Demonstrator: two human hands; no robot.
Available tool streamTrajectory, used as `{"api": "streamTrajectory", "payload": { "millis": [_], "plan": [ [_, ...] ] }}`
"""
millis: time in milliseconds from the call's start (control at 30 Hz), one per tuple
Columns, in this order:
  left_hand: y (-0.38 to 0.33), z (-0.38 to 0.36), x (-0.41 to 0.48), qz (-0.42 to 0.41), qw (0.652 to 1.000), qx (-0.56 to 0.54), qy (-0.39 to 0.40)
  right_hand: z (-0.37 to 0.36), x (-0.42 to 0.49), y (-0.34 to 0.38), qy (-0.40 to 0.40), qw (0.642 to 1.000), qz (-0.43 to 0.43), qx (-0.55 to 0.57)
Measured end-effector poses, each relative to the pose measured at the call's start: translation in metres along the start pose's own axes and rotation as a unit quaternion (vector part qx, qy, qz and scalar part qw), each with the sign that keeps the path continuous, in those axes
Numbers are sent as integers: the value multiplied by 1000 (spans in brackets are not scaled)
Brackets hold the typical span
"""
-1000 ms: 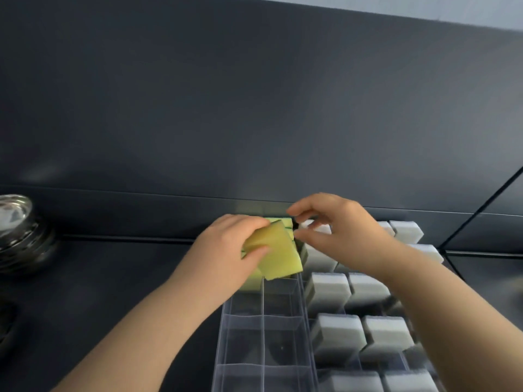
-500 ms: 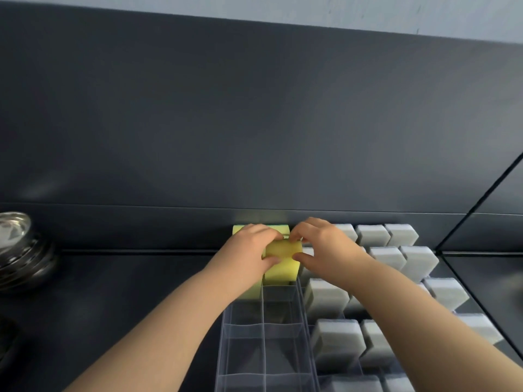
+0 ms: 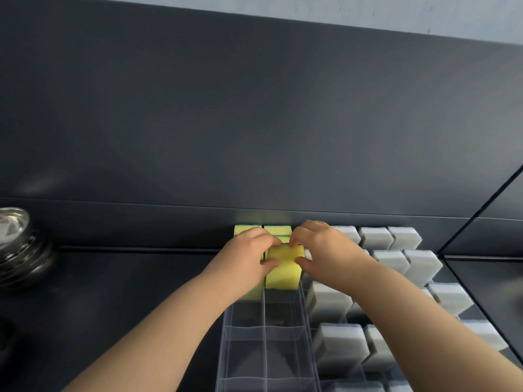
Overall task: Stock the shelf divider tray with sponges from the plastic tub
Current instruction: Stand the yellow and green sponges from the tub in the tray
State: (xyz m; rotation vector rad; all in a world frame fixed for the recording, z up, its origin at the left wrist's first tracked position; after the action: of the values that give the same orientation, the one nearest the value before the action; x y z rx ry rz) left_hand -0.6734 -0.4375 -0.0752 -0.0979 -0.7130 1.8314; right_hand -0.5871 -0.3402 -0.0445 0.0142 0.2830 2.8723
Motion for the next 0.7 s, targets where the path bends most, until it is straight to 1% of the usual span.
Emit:
{"api": "streamTrajectory", "payload": {
  "millis": [167,300,400,567,700],
  "plan": [
    [1,-1,2,-3,1000,14,-5,-2,3,-1,-6,1000,-2,-9],
    [4,-7,1,-4,999,39,29,-10,6,-1,18,999,8,-30],
    [3,-12,-3,-30,994,84,56,-19,5,1,54,997,19,-57],
    [-2,-19,-13,-87,982,155,61,-31,4,4,82,993,13,-89],
    [-4,-23,-20,-96,977,184,52,-35,3,5,88,992,8,-95]
  ]
}}
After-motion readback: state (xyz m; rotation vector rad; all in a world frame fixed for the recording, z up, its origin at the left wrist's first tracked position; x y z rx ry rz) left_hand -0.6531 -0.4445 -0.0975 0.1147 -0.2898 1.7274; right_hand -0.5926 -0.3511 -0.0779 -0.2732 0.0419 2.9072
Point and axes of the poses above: each hand's wrist, its own x-axis towards the middle knuckle, its own z-axis out of the back of the hand, y = z × x, the point moved 6 cm from there along x, towards the middle knuckle, and after that the axes turned 4 degrees about y, right-handed, at the moved point
